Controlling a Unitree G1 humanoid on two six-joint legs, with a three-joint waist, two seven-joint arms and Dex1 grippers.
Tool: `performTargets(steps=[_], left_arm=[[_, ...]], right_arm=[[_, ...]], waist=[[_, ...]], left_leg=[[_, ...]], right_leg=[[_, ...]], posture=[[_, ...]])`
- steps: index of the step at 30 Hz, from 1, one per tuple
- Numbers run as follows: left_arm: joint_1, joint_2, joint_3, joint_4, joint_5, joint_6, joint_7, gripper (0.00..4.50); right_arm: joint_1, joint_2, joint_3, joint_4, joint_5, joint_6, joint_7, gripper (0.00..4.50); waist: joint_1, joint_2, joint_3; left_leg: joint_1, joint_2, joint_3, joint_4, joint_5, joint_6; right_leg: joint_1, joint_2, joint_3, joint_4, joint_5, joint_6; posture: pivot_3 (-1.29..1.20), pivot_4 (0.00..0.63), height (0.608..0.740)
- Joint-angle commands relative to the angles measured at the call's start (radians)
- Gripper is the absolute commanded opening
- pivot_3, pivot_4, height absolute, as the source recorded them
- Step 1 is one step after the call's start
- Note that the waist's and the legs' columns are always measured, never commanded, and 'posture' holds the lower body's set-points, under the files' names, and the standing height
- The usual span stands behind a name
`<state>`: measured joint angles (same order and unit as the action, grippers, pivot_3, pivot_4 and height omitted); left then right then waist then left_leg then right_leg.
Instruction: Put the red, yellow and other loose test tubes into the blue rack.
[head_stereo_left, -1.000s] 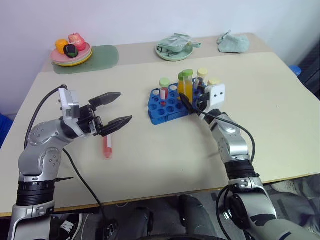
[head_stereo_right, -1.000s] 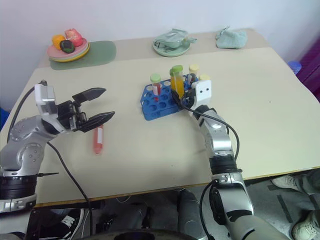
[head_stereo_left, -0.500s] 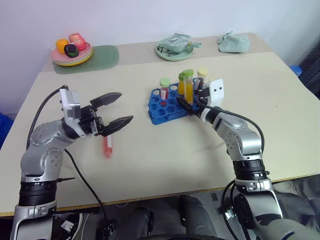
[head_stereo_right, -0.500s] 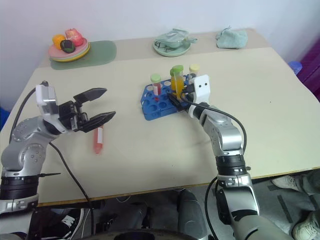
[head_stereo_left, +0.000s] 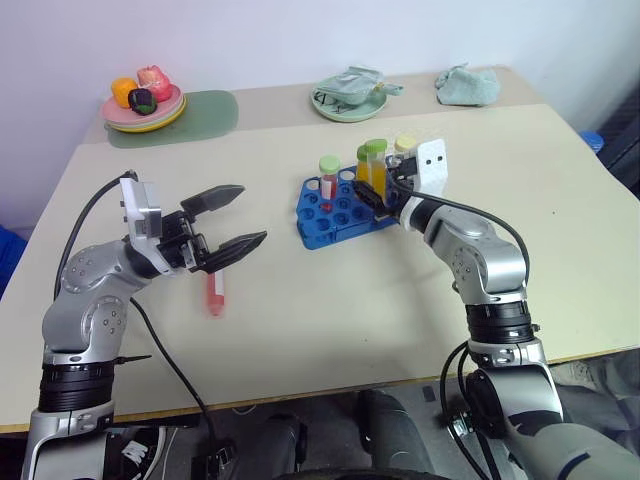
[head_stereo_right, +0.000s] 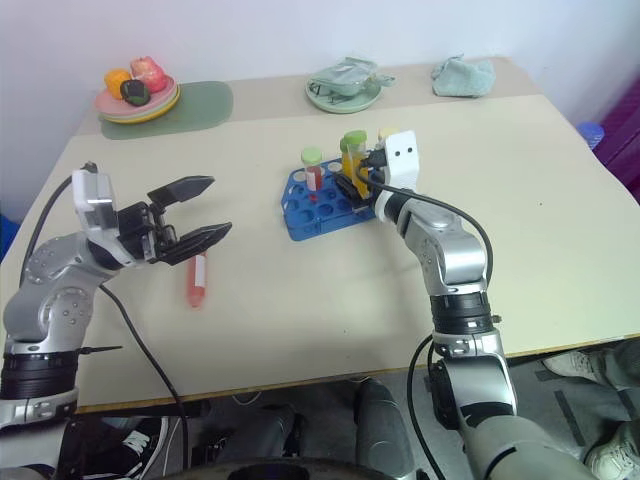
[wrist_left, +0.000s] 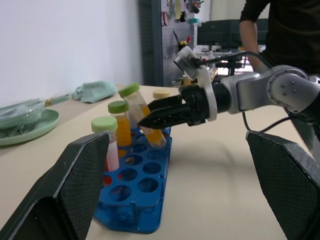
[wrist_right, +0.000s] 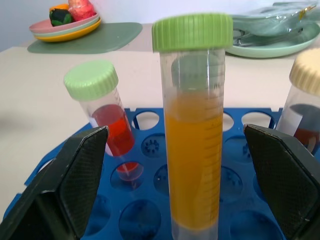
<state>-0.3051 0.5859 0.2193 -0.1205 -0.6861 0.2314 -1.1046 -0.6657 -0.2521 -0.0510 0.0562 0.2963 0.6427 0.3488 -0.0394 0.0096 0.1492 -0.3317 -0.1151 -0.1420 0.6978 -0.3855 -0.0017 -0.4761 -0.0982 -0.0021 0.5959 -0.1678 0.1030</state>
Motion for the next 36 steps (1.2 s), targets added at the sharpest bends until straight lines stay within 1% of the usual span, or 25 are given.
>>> performTargets(steps=[1,5,9,10,12,23,24,25,26,33,36], left_arm=[[0.007,0.002,0.016,-0.030,-0.007,-0.012,0.005,4.50],[0.011,0.002,0.016,-0.032,-0.007,-0.014,0.005,4.50],[0.014,0.001,0.016,-0.034,-0.009,-0.014,0.007,4.50],[0.014,0.001,0.016,-0.035,-0.009,-0.014,0.008,4.50],[0.015,0.001,0.016,-0.037,-0.010,-0.013,0.009,4.50],[0.017,0.005,0.017,-0.040,-0.009,-0.010,0.011,4.50],[0.017,0.005,0.017,-0.040,-0.009,-0.011,0.011,4.50],[0.016,0.005,0.017,-0.040,-0.010,-0.010,0.011,4.50],[0.016,0.005,0.017,-0.040,-0.010,-0.010,0.012,4.50],[0.019,0.009,0.017,-0.043,-0.012,-0.006,0.013,4.50],[0.018,0.010,0.018,-0.042,-0.012,-0.006,0.012,4.50]], right_arm=[[-0.029,-0.003,-0.014,-0.010,0.004,0.002,-0.006,4.42],[-0.030,-0.008,-0.006,-0.004,-0.008,-0.005,-0.006,4.42],[-0.029,-0.005,-0.009,0.002,-0.016,-0.012,-0.014,3.37],[-0.029,-0.002,-0.013,0.003,-0.015,-0.012,-0.016,2.88],[-0.030,-0.006,-0.006,0.007,-0.025,-0.018,-0.014,2.05],[-0.031,0.001,-0.012,0.009,-0.031,-0.025,-0.013,2.05],[-0.031,0.003,-0.014,0.009,-0.029,-0.024,-0.012,1.49],[-0.031,0.002,-0.012,0.008,-0.030,-0.026,-0.011,1.12],[-0.031,0.001,-0.011,0.008,-0.032,-0.025,-0.011,0.86],[-0.025,-0.001,-0.005,0.003,-0.040,-0.041,-0.010,0.86],[-0.018,0.005,-0.023,-0.011,-0.022,-0.063,-0.002,0.86]], waist=[[0.000,0.000,0.000],[-0.001,0.000,0.000],[0.000,0.000,0.000],[0.000,0.000,0.000],[-0.001,0.000,0.000],[-0.001,0.000,0.000],[-0.001,0.000,0.000],[-0.001,0.000,0.000],[-0.001,0.000,0.000],[-0.001,0.000,0.000],[-0.001,0.000,0.000]], left_leg=[[0.000,0.000,0.000,0.000,0.000,0.000],[0.000,0.000,0.000,0.000,0.000,0.000],[0.000,0.000,0.000,0.000,0.000,0.000],[0.000,0.000,0.000,0.000,0.000,0.000],[0.000,0.000,0.000,0.000,0.000,0.000],[0.000,0.000,0.000,0.000,0.000,0.000],[0.000,0.000,0.000,0.000,0.000,0.000],[0.000,0.000,0.000,0.000,0.000,0.000],[0.000,0.000,0.000,0.000,0.000,0.000],[0.000,0.000,0.000,0.000,0.000,0.000],[-0.001,0.000,0.000,0.000,0.000,0.000]], right_leg=[[0.000,0.000,0.000,0.000,0.000,0.000],[0.000,0.000,0.000,0.000,0.000,0.000],[0.000,0.000,0.000,0.000,0.000,0.000],[0.000,0.000,0.000,0.000,0.000,0.000],[0.000,0.000,0.000,0.000,0.000,0.000],[0.000,0.000,0.000,0.000,0.000,0.000],[0.000,0.000,0.000,0.000,0.000,0.000],[0.000,0.000,0.000,0.000,0.000,0.000],[0.000,0.000,0.000,0.000,0.000,0.000],[0.000,0.000,0.000,0.000,0.000,0.000],[0.000,0.000,0.000,0.000,0.000,0.000]], posture=[[0.00,0.150,0.740],[0.00,0.150,0.740],[0.00,0.150,0.740],[0.00,0.150,0.740],[0.00,0.150,0.740],[0.00,0.150,0.740],[0.00,0.150,0.740],[0.00,0.150,0.740],[0.00,0.150,0.740],[0.00,0.150,0.740],[0.00,0.150,0.740]])
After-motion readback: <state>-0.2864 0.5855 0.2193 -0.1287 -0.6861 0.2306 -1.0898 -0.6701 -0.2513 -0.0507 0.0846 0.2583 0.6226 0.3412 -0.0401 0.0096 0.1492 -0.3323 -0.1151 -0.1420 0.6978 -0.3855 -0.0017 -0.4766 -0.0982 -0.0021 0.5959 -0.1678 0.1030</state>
